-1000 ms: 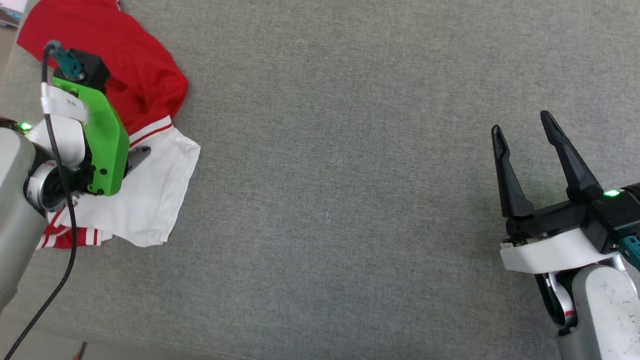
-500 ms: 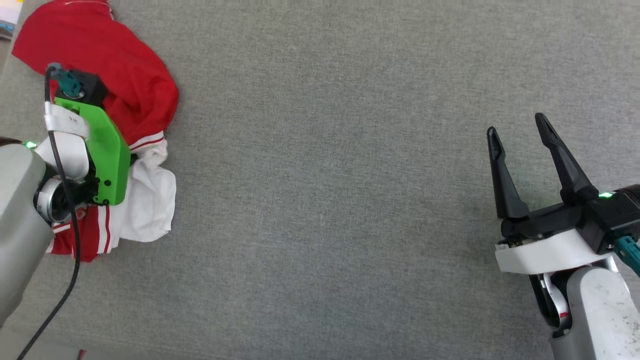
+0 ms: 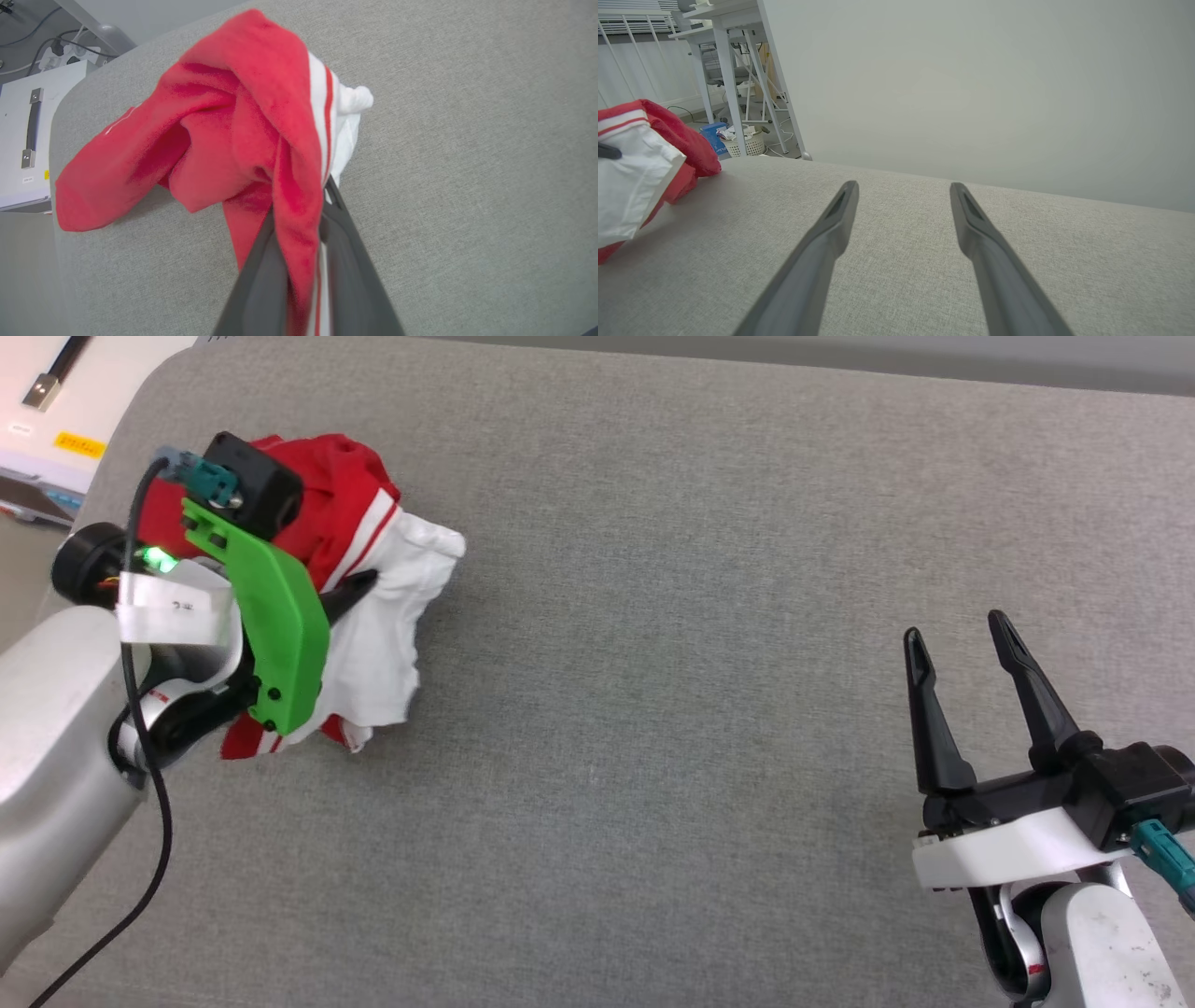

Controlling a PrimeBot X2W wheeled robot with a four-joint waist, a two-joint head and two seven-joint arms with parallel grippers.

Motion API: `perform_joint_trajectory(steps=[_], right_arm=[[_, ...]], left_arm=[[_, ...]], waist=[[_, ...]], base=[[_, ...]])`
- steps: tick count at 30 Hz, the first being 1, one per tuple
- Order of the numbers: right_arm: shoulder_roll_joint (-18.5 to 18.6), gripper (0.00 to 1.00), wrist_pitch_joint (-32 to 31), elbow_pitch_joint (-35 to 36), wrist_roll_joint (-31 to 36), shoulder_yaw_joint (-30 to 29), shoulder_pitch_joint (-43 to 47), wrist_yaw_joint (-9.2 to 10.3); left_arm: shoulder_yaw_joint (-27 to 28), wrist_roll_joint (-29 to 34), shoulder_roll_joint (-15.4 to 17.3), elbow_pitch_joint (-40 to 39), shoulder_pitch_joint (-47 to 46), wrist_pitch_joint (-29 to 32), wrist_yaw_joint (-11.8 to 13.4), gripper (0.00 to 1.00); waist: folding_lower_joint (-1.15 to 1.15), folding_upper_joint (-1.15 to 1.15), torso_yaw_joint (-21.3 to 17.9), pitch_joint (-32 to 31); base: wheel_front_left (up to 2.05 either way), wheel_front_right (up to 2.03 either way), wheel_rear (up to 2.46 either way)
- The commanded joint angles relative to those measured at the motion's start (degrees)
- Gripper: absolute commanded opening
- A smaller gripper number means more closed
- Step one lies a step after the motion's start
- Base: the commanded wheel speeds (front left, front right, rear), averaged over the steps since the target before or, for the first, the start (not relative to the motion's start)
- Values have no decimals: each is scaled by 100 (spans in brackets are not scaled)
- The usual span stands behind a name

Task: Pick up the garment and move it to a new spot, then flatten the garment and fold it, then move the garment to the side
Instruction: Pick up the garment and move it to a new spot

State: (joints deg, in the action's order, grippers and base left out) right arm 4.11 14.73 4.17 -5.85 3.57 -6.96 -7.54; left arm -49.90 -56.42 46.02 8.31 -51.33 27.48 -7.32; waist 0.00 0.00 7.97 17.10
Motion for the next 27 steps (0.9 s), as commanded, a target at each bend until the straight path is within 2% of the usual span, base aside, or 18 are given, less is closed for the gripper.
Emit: perform_joint_trajectory(steps=[1,6,14,20,27], right_arm=[[-17,100,27,10,-51,7,40,5],[-73,100,27,38,-73,-13,-18,5],[-118,100,27,107,-134,-129,-154,5],[-122,100,27,192,-356,-185,-287,5],[-123,100,27,257,-440,-242,-463,5]], left_arm=[[-53,65,-66,-152,-140,-62,-16,0],[-345,236,-370,-633,-307,-66,-16,0],[-906,364,-1141,-796,-938,-128,-16,0],[-1457,348,-1836,-292,-1467,-399,-16,0],[-2152,370,-2654,711,-1719,-868,-16,0]], waist=[[0,0,-271,-121],[0,0,-700,-35],[0,0,-1428,324],[0,0,-1792,761],[0,0,-1917,1176]], base=[[0,0,0],[0,0,0],[0,0,0],[0,0,0],[0,0,0]])
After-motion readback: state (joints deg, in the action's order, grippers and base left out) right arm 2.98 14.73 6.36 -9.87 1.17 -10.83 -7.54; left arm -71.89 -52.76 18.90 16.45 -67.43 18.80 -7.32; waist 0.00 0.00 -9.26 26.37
